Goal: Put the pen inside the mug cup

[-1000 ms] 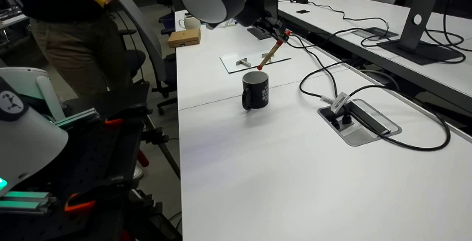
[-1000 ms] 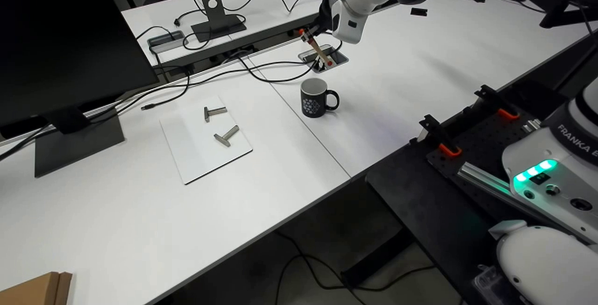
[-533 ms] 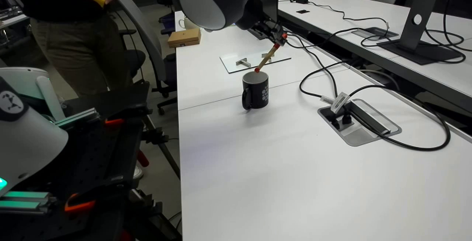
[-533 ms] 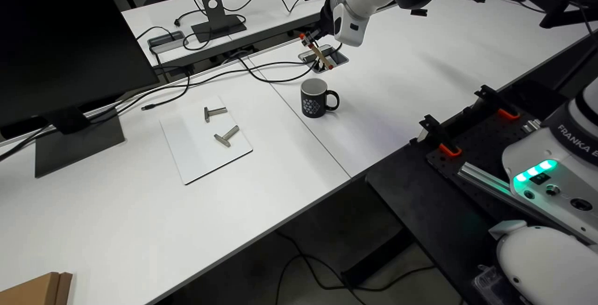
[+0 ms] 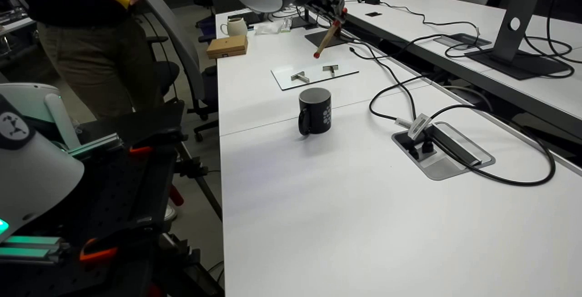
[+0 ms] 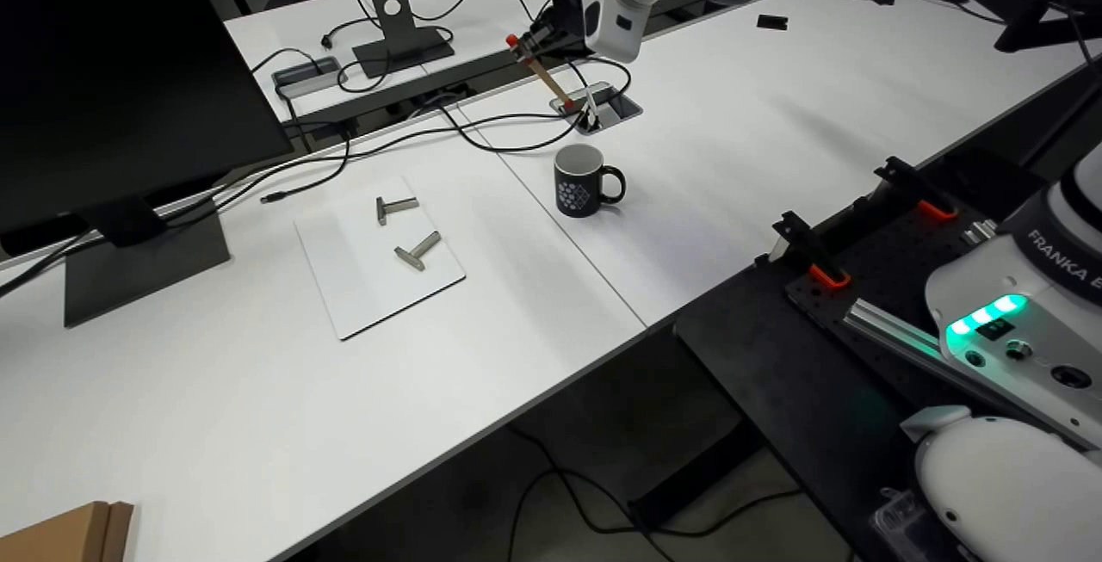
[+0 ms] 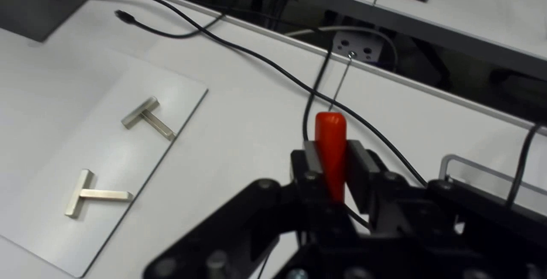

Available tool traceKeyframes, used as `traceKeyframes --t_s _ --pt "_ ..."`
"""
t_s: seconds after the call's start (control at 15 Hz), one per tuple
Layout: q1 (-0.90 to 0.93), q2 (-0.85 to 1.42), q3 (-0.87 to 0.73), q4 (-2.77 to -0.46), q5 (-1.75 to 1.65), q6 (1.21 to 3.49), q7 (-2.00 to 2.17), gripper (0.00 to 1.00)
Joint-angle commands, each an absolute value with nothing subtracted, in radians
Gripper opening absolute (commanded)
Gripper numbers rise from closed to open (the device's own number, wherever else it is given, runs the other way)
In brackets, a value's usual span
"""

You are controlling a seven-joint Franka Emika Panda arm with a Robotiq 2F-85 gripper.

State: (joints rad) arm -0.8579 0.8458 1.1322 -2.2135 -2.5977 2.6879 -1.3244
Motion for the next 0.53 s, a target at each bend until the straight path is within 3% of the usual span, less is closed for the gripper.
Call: traceKeyframes --t_s 0.0,0.47 --pt "-0.916 1.028 1.245 -2.178 -2.598 2.647 -1.512 0.06" --pt "-0.967 1.117 1.305 -2.21 -2.598 2.487 -1.648 0.06"
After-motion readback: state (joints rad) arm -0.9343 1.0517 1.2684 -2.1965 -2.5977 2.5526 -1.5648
